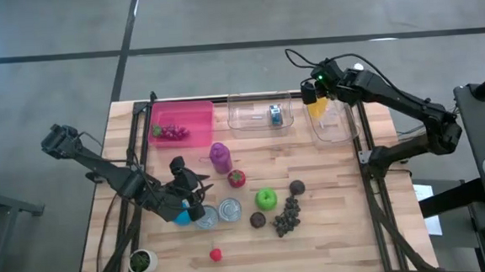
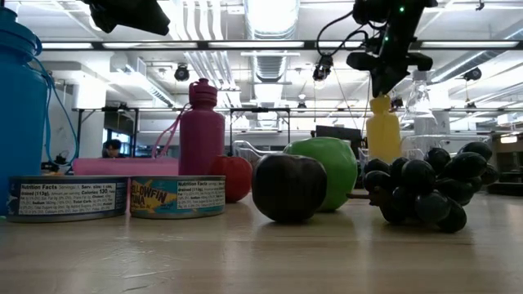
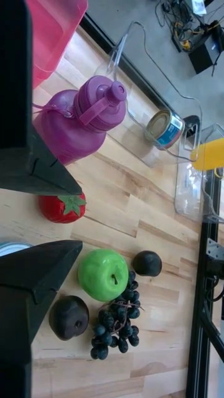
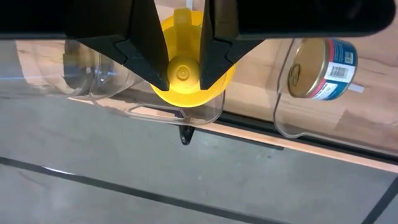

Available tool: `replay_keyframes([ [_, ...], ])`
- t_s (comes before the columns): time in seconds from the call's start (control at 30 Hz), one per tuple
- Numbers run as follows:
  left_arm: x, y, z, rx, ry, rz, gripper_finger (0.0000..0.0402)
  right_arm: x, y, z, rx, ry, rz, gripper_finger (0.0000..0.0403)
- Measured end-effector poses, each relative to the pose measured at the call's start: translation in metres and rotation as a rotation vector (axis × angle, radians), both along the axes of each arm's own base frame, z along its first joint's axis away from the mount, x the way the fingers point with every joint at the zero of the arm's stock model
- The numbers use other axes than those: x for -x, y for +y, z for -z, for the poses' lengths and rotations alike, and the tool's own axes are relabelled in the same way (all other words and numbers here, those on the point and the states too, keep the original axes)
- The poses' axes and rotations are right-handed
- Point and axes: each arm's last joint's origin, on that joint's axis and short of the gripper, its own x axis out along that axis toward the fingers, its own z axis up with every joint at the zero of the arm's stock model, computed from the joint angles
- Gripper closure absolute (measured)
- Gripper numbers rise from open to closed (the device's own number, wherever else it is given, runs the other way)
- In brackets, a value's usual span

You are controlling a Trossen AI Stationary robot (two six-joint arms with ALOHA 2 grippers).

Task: Pick & Place Food Item
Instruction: Put the yellow water bottle into the right transparent bin, then adjust the transparent water bottle in the right transparent bin

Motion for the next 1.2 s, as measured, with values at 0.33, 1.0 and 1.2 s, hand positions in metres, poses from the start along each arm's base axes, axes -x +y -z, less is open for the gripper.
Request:
replay_keyframes([
  [0.33, 0.000, 0.000, 0.000, -0.001, 0.001, 0.001, 0.0270, -0.002, -0.002, 0.010, -0.006, -0.007, 0.015, 0.0323],
  [1.0, 0.000, 0.000, 0.000, -0.001, 0.000, 0.000, 0.0273, -0.003, -0.004, 0.013, -0.009, -0.005, 0.017, 0.0283],
  [1.2, 0.000, 0.000, 0.000, -0.001, 0.000, 0.000, 0.0272, -0.003, -0.004, 0.014, -0.011, -0.005, 0.018, 0.0257],
])
